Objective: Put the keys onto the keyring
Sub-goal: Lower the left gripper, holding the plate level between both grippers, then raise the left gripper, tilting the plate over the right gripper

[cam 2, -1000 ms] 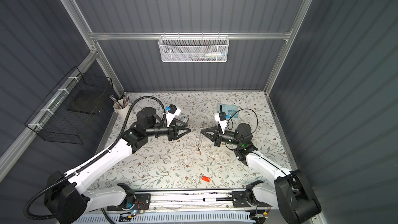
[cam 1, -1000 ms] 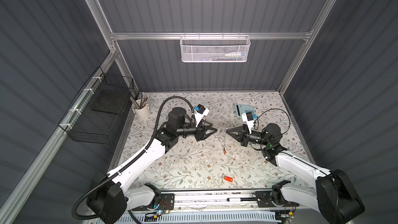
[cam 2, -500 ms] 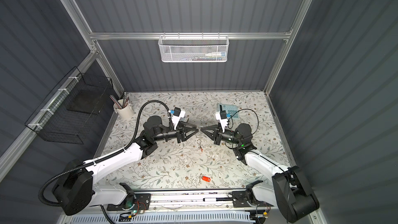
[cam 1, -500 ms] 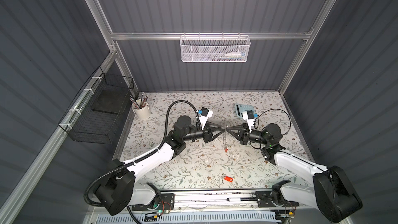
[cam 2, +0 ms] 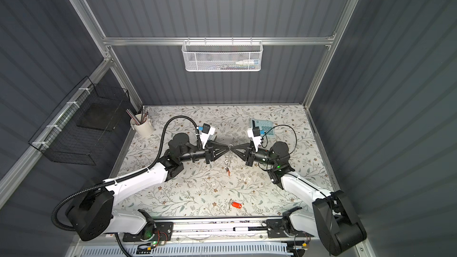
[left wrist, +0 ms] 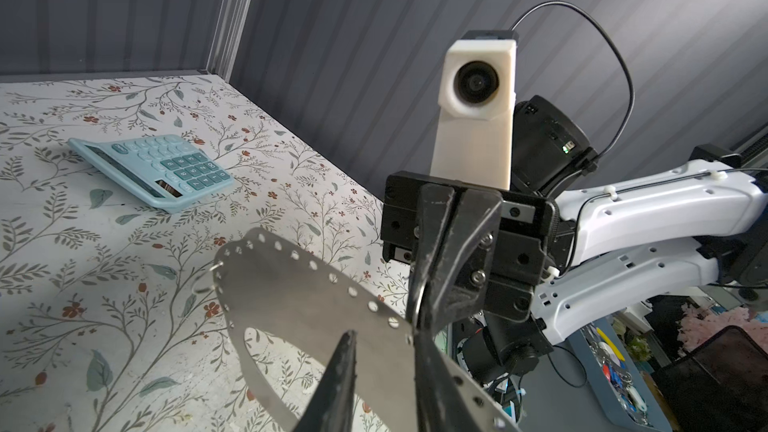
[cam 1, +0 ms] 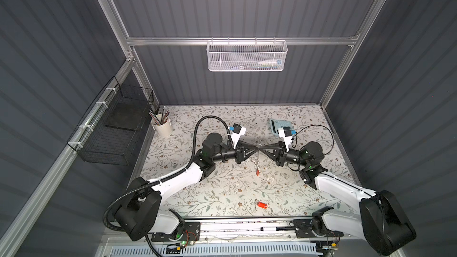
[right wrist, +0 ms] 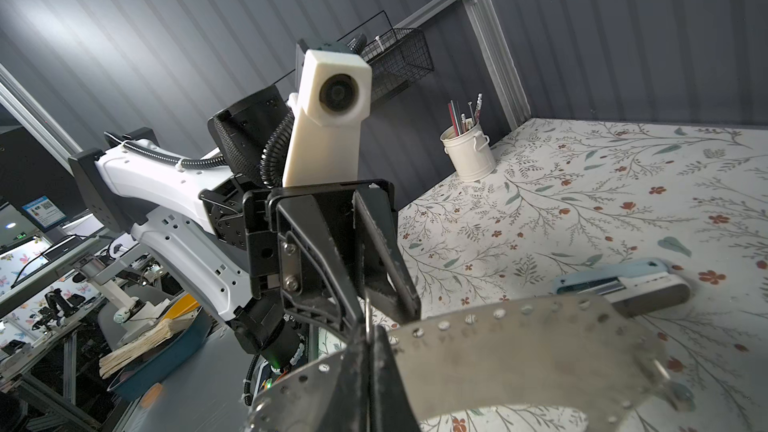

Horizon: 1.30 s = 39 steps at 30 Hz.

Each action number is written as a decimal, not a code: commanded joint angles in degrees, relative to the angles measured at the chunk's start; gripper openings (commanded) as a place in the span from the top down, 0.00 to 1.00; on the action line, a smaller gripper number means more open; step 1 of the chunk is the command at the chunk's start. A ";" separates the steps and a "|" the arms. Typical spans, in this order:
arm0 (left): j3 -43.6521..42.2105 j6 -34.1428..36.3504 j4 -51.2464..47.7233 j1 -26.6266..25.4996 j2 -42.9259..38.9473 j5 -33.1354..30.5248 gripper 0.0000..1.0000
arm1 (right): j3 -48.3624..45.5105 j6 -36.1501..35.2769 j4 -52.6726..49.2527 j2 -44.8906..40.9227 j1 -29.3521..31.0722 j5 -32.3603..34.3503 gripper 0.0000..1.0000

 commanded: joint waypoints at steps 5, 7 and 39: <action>2.13 -1.78 3.23 -0.27 1.78 0.89 0.79 | 0.26 0.23 2.44 -0.28 0.05 -0.90 1.00; 2.14 -2.20 4.03 -0.25 1.95 1.10 0.81 | 0.22 0.25 2.44 -0.21 0.06 -1.35 1.00; 27.02 33.75 -53.84 -0.20 4.76 3.08 1.00 | -0.84 -3.00 -3.23 -6.90 -5.22 -0.95 0.59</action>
